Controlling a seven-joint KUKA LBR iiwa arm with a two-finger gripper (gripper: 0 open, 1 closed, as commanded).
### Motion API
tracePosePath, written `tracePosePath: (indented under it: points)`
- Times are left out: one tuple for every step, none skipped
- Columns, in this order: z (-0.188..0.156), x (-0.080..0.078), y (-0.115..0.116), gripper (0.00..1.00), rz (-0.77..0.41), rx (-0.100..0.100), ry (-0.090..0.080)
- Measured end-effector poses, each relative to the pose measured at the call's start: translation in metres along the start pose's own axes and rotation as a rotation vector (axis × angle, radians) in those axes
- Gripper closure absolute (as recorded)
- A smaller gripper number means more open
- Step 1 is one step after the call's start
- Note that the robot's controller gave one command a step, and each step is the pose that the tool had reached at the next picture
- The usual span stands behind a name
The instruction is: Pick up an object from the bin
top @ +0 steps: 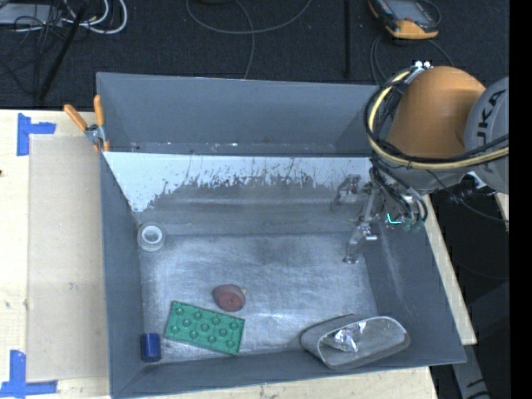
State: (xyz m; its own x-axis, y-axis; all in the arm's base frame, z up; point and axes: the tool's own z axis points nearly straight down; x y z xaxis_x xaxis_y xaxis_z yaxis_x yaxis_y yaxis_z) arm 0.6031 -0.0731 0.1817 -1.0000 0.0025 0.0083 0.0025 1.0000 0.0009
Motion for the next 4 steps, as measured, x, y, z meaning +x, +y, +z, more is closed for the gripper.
tracePosePath:
  points:
    - [0.037,0.038,0.077,0.0,0.17,-0.003,-0.002]
    - [0.012,0.133,0.11,0.0,0.093,0.0,-0.001]
    - [0.104,0.124,0.022,0.0,-0.092,0.003,-0.018]
    - [0.061,0.102,-0.04,0.0,-0.311,0.004,-0.01]
